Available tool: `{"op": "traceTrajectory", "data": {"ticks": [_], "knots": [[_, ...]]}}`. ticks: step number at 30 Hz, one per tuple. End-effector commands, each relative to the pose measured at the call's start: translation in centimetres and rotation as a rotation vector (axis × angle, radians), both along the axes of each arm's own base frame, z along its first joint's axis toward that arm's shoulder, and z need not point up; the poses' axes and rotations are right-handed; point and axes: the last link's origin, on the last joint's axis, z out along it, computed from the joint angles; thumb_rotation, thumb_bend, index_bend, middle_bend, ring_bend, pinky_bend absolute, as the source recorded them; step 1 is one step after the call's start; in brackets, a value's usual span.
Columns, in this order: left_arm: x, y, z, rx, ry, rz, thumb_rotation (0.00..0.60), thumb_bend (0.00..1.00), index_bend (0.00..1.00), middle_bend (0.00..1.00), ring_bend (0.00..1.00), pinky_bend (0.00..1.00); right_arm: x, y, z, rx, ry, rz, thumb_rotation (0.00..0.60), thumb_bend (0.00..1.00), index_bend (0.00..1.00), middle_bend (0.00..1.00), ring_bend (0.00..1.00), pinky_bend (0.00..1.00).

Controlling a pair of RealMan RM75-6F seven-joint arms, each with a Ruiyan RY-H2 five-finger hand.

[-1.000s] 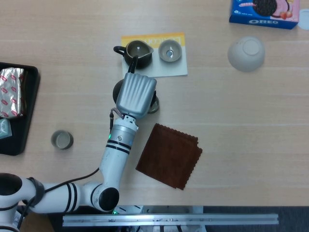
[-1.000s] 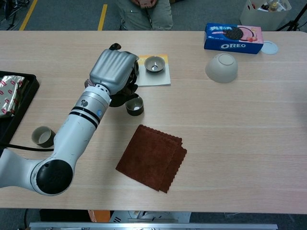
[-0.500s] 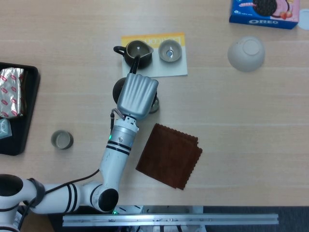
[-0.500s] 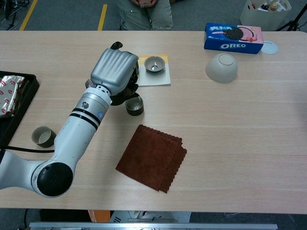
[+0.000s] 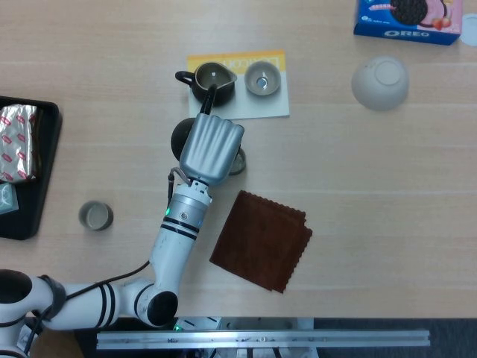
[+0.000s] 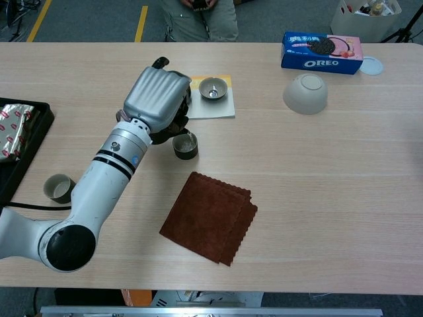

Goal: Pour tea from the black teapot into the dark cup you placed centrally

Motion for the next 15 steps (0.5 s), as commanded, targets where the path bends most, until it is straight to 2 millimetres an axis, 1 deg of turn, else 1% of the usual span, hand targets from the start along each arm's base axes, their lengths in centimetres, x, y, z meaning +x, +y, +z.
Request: {"op": "traceTrajectory", "data": {"ticks": [1, 15], "knots": [[-0.15, 0.01, 0.05, 0.001, 0.006, -0.003, 0.595, 0.3, 1.0, 1.0, 0.86, 0.13, 0.0, 0.02, -0.01, 0.0, 0.0, 0.0, 0.6, 0.29, 0.06, 0.1, 0.0, 0.0], [-0.61, 0.12, 0.29, 0.005, 0.029, -0.027, 0.599, 0.3, 1.0, 1.0, 0.86, 0.13, 0.15, 0.06, -0.03, -0.001, 0.002, 0.002, 0.6, 0.29, 0.06, 0.1, 0.0, 0.0]]}}
